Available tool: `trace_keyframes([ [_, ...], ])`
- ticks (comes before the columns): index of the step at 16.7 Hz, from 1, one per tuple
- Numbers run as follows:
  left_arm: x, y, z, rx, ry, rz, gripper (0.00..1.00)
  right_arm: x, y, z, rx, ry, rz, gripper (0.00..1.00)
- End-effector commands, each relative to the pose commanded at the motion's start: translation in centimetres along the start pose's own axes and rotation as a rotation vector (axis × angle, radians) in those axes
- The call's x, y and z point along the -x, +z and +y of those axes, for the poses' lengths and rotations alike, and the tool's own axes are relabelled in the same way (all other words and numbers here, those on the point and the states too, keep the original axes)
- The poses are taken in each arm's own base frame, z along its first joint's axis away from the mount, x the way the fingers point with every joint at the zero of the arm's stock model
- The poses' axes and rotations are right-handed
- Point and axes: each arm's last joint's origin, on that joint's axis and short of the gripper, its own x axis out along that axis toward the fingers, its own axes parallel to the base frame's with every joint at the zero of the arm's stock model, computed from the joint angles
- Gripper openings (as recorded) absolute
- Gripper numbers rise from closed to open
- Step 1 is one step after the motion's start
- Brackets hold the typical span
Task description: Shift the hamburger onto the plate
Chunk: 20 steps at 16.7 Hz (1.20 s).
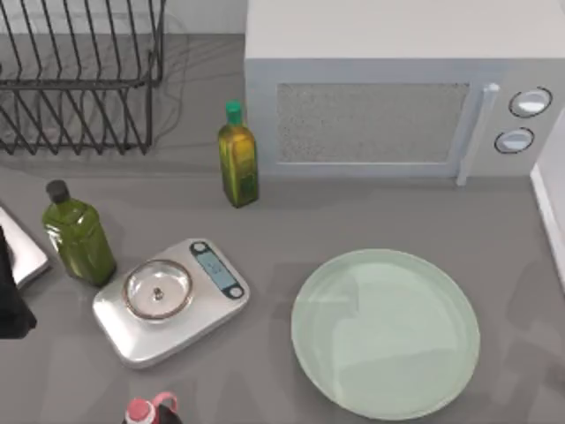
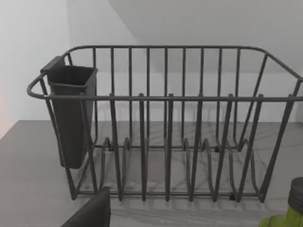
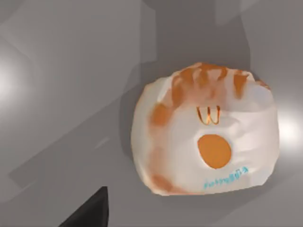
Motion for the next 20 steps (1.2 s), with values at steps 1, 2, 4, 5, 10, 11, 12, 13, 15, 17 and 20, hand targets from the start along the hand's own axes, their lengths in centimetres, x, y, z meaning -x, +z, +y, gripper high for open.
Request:
trace_keyframes([
  [1, 0.0, 0.0, 0.0, 0.000, 0.000, 0.000, 1.00, -0.1, 0.2, -0.3, 0.025, 0.027, 0.019, 1.00],
  [2, 0.0, 0.0, 0.0, 0.000, 0.000, 0.000, 1.00, -0.1, 0.4, -0.5, 0.042, 0.045, 0.031, 1.00],
  [4, 0.0, 0.0, 0.0, 0.000, 0.000, 0.000, 1.00, -0.1, 0.5, -0.6, 0.054, 0.056, 0.038, 1.00],
  [5, 0.0, 0.0, 0.0, 0.000, 0.000, 0.000, 1.00, -0.1, 0.5, -0.6, 0.054, 0.056, 0.038, 1.00],
  [10, 0.0, 0.0, 0.0, 0.000, 0.000, 0.000, 1.00, -1.1, 0.4, -0.6, 0.052, 0.058, 0.039, 1.00],
  [11, 0.0, 0.0, 0.0, 0.000, 0.000, 0.000, 1.00, -1.8, 0.5, -0.6, 0.052, 0.058, 0.040, 1.00],
  [12, 0.0, 0.0, 0.0, 0.000, 0.000, 0.000, 1.00, -2.7, 0.5, -0.7, 0.053, 0.057, 0.039, 1.00],
  [13, 0.0, 0.0, 0.0, 0.000, 0.000, 0.000, 1.00, -3.7, 0.6, -0.7, 0.053, 0.053, 0.036, 1.00],
  [15, 0.0, 0.0, 0.0, 0.000, 0.000, 0.000, 1.00, -5.7, 0.5, -0.7, 0.052, 0.044, 0.030, 1.00],
  [17, 0.0, 0.0, 0.0, 0.000, 0.000, 0.000, 1.00, -7.3, 0.3, -0.4, 0.053, 0.049, 0.033, 1.00],
  [20, 0.0, 0.0, 0.0, 0.000, 0.000, 0.000, 1.00, -8.1, 0.2, -0.2, 0.054, 0.056, 0.038, 1.00],
])
